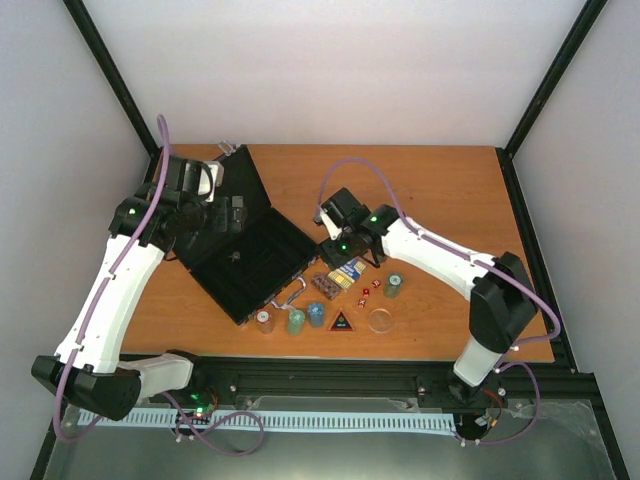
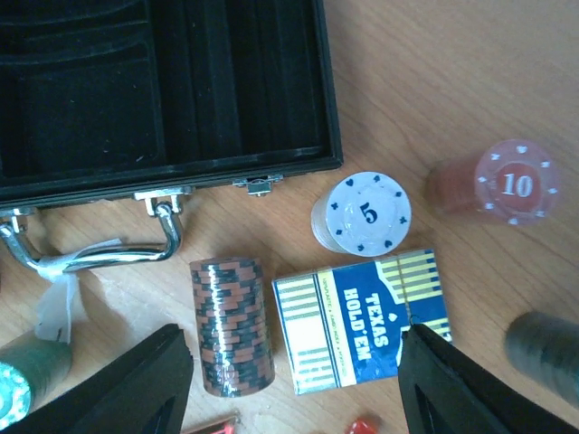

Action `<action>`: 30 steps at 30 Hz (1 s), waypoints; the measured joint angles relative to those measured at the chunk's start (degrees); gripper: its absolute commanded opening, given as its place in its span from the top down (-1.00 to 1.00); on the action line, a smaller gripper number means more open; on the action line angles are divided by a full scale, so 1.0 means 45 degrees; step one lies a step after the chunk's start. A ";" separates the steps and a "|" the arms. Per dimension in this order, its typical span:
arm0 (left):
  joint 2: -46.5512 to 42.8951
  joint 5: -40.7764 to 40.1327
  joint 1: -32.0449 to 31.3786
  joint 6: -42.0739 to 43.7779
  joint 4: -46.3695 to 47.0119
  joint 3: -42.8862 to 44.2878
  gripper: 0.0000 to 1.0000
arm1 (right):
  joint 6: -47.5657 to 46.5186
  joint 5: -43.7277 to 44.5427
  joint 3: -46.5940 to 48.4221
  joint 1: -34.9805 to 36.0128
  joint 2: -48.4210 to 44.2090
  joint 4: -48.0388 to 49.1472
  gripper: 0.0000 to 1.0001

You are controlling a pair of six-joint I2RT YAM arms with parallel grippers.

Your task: Pack up texas hold em set

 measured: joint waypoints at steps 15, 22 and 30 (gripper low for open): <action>-0.0267 0.0058 0.0000 0.0019 -0.0010 -0.0738 -1.00 | 0.1171 -0.0238 0.1569 -0.0185 0.2929 0.0097 -0.16; -0.0466 0.0073 0.0000 0.0015 -0.0005 -0.1030 -0.99 | 0.1277 0.0102 0.1870 -0.0335 0.3007 -0.0024 -0.24; -0.0452 0.0073 0.0000 0.0015 0.0000 -0.1088 -0.99 | 0.1409 0.0185 0.1894 -0.0733 0.3400 -0.0180 -0.27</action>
